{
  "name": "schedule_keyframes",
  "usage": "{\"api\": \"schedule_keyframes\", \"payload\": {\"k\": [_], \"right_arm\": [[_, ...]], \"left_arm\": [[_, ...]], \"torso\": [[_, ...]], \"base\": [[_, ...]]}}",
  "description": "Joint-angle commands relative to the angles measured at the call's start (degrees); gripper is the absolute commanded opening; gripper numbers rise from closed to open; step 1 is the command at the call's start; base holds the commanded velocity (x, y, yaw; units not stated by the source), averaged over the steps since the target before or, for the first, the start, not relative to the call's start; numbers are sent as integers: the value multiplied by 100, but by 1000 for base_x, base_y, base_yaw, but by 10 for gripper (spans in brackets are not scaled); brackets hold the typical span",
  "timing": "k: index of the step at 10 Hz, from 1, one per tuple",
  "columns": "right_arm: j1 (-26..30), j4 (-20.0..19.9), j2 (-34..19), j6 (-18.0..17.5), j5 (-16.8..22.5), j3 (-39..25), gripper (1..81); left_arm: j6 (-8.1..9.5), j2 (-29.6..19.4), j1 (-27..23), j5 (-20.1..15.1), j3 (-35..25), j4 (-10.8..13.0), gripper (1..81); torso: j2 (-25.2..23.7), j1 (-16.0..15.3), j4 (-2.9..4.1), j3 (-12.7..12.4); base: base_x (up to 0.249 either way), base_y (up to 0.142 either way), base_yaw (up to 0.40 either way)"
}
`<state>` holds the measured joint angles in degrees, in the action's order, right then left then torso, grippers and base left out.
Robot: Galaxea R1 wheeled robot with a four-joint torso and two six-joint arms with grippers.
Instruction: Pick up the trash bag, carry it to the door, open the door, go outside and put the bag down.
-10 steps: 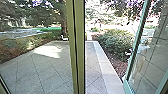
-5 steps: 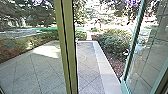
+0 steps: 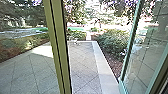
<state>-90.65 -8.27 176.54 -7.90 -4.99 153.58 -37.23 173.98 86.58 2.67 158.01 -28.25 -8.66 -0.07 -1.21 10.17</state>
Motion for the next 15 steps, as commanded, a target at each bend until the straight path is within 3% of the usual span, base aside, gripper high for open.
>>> {"api": "schedule_keyframes", "payload": {"k": [1,13,15], "right_arm": [[235,79,94,43,332,-83,811],[218,79,120,52,332,40,811],[209,88,129,52,332,40,811]], "left_arm": [[-12,-12,-259,-346,2,38,10],[-12,-4,-259,-346,2,30,10],[-12,5,-259,-346,2,30,10]], "torso": [[0,0,0,0],[0,0,0,0],[0,0,0,0]], "base": [[0,-131,0],[0,-134,0],[0,-48,0]]}}
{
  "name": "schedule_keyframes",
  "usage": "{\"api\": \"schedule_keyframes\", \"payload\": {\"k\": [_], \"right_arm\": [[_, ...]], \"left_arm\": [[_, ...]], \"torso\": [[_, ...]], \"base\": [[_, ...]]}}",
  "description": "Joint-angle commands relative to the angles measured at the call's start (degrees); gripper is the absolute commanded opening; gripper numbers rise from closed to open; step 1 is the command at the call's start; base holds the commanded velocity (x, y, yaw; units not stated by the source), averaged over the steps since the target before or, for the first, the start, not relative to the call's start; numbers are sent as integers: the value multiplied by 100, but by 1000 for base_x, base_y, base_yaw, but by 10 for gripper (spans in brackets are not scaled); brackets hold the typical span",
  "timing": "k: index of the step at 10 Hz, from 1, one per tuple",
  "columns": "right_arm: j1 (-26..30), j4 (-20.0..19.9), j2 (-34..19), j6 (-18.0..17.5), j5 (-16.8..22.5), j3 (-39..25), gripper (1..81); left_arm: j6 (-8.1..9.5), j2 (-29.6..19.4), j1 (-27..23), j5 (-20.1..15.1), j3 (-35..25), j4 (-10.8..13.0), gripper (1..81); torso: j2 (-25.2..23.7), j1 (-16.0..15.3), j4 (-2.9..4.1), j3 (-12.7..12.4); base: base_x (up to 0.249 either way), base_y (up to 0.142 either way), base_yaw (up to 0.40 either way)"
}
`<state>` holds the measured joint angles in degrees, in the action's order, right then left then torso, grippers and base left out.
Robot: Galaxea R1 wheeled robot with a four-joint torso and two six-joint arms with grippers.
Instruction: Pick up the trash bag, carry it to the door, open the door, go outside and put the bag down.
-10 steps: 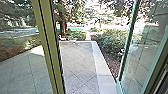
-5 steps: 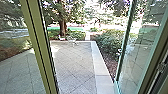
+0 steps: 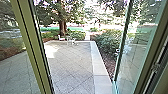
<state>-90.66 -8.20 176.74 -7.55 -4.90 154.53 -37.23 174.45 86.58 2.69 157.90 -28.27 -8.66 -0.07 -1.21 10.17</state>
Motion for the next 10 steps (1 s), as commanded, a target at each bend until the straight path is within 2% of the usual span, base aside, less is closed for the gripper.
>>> {"api": "schedule_keyframes", "payload": {"k": [1,10], "right_arm": [[210,73,110,16,323,-55,811],[245,73,101,8,341,-47,811]], "left_arm": [[-12,-41,-259,-349,12,32,10],[-4,-24,-268,-340,12,14,10]], "torso": [[0,0,0,0],[0,0,0,0]], "base": [[0,0,0],[0,0,0]]}}
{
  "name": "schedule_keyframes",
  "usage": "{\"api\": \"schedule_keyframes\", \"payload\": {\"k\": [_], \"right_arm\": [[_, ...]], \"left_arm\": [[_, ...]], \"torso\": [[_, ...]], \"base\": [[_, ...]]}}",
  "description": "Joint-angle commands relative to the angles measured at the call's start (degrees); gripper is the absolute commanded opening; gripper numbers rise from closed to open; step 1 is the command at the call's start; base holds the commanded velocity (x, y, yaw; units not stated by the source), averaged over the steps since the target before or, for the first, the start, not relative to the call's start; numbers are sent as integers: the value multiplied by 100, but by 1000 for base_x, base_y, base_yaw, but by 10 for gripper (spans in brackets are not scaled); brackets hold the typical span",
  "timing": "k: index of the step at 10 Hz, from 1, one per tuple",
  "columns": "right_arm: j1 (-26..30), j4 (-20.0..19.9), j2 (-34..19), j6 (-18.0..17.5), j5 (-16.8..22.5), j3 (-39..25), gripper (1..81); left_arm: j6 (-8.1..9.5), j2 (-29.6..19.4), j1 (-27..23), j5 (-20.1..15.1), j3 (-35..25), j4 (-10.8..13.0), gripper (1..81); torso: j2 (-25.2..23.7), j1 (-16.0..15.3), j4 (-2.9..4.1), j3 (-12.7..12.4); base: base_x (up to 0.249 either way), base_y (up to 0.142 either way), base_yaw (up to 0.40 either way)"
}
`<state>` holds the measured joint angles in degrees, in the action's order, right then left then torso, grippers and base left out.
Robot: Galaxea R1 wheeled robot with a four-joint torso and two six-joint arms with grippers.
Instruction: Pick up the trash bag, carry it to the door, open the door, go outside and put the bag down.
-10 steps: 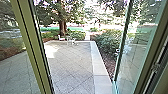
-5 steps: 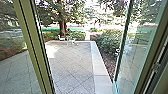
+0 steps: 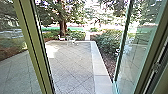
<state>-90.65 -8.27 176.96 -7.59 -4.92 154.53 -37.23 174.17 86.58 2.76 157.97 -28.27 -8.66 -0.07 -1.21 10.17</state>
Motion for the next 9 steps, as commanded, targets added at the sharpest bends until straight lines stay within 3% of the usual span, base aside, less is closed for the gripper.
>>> {"api": "schedule_keyframes", "payload": {"k": [1,5,9], "right_arm": [[235,88,88,12,335,-47,811],[244,88,97,12,334,-47,811],[227,88,97,12,334,-47,811]], "left_arm": [[-4,4,-268,-355,6,32,10],[-4,-13,-268,-355,6,32,10],[-4,-4,-260,-355,6,32,10]], "torso": [[0,0,0,0],[0,0,0,0],[0,0,0,0]], "base": [[0,0,0],[0,0,0],[0,-69,0]]}}
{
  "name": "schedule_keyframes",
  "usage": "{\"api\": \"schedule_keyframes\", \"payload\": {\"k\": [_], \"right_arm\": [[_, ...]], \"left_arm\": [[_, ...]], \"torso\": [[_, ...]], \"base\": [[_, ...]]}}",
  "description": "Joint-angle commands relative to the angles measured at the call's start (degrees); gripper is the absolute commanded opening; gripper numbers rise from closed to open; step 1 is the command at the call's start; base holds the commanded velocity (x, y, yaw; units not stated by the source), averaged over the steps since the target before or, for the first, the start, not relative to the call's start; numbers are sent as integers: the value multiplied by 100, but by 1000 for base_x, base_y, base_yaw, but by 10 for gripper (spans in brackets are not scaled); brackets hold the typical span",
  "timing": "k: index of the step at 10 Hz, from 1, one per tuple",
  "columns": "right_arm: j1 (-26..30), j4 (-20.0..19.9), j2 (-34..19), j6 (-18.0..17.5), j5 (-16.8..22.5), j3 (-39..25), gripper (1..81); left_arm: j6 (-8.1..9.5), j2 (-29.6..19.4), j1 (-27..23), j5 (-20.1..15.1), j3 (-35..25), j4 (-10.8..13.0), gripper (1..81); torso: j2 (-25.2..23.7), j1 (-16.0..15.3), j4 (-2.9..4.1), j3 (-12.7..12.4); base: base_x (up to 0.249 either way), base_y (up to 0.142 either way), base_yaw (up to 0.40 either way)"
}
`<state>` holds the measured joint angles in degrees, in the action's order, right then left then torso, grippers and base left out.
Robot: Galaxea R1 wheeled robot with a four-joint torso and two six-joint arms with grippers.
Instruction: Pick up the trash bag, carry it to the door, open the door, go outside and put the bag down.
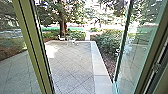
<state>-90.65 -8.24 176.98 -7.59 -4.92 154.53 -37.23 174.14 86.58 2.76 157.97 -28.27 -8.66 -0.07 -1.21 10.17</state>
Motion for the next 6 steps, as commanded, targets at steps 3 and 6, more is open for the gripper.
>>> {"api": "schedule_keyframes", "payload": {"k": [3,6], "right_arm": [[218,77,94,12,326,-47,811],[209,95,94,12,326,-47,811]], "left_arm": [[-4,-2,-268,-355,6,41,10],[-4,-11,-268,-355,6,32,10]], "torso": [[0,0,0,0],[0,0,0,0]], "base": [[0,-76,0],[0,-53,0]]}}
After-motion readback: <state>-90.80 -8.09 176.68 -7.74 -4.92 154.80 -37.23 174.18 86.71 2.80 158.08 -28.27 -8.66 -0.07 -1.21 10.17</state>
